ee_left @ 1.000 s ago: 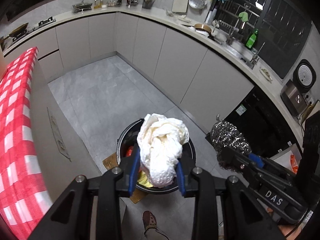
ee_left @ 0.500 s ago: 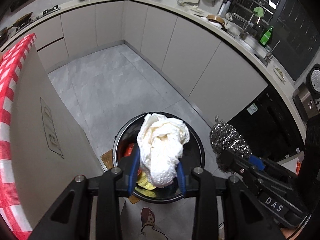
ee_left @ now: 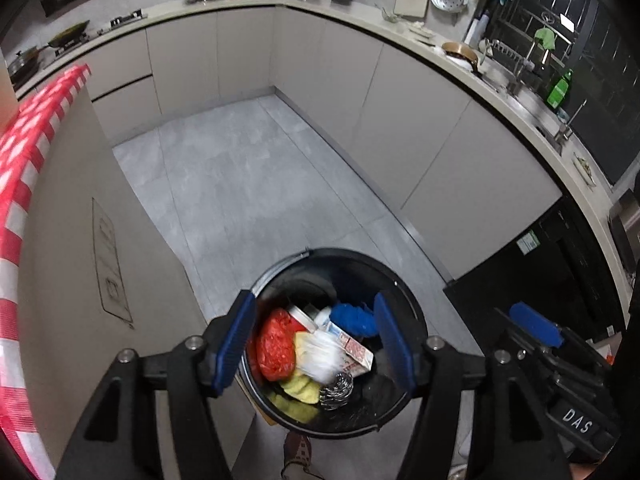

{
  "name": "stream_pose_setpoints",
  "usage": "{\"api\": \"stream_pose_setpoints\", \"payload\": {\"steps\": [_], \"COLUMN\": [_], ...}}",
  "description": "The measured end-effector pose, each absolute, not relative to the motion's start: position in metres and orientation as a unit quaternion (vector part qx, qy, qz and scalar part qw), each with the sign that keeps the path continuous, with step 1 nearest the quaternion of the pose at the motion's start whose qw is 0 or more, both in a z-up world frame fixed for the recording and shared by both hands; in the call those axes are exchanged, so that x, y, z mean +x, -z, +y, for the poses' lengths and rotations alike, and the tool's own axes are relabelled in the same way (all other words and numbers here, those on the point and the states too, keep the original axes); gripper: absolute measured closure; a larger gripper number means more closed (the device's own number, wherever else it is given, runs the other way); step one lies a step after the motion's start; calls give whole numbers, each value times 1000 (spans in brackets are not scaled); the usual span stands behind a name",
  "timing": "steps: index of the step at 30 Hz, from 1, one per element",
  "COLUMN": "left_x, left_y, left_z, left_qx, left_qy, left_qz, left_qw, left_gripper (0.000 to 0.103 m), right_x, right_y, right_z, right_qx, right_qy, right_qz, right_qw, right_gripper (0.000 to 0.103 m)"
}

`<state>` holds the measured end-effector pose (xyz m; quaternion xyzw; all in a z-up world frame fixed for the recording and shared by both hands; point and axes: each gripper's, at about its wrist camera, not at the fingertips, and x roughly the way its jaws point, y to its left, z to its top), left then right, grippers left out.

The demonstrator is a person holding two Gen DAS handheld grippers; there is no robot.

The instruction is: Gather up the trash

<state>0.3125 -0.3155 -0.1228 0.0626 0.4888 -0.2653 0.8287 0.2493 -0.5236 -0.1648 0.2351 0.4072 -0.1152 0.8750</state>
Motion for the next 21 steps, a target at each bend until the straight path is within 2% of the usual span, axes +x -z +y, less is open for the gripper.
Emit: {"api": "stream_pose_setpoints", "payload": {"steps": [10, 21], "left_x": [303, 272], "left_y": [98, 48], "left_z": [-302, -262], "left_qx": [54, 34], "left_qy": [233, 222], "left_qz": [468, 438], "left_qw": [851, 871], "left_gripper": [40, 37], "right_x": [259, 252], "right_y": [162, 138], "right_z": [-523, -469], "right_qx": [227, 187], "right_qy": [84, 31], "right_qz": [424, 451], "right_qw": [873, 872], "right_gripper": [33, 33]}}
